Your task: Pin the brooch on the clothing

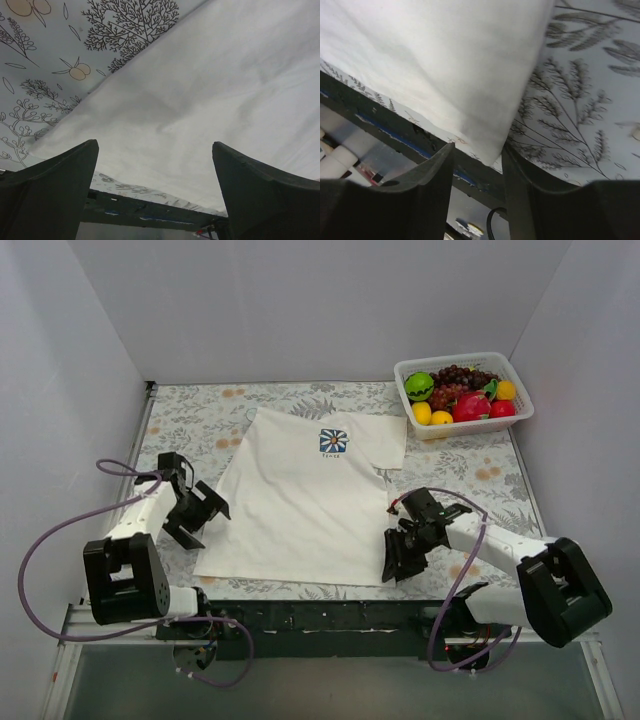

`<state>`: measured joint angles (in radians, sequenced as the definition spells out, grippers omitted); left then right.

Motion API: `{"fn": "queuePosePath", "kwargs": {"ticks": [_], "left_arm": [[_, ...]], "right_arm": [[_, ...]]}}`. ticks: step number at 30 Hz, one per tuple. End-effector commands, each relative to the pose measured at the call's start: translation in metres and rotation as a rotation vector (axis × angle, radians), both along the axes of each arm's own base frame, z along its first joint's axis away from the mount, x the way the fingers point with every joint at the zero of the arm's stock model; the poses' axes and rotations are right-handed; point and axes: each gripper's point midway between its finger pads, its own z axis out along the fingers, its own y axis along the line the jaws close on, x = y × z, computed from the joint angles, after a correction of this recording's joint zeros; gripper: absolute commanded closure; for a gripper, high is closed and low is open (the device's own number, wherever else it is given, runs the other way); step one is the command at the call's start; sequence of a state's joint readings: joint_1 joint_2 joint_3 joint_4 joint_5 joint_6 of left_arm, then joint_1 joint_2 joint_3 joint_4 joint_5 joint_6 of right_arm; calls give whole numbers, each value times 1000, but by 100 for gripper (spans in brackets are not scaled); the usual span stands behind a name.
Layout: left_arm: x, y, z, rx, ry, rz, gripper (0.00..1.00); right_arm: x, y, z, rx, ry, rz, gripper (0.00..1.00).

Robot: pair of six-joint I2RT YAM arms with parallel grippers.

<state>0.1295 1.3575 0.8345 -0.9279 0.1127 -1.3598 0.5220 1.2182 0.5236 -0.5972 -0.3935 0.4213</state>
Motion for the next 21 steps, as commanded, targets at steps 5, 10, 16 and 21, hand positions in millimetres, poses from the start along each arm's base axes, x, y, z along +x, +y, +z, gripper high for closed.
{"fn": "queuePosePath", "kwargs": {"ticks": [5,10,16,21], "left_arm": [[-8,-10,-1,-69,-14,16,2],[-15,-13,-4,-81,-13,38,2],[-15,-5,2,-32,-33,49,2],[-21,-20,-1,-113,-53,10,4]], "right_arm": [[20,18,-8,13,-50,30,99],[71,2,17,-30,-217,-82,99],[130,-42,52,-28,-381,-294,99],[142,-50,54,-27,-400,-329,99]]}}
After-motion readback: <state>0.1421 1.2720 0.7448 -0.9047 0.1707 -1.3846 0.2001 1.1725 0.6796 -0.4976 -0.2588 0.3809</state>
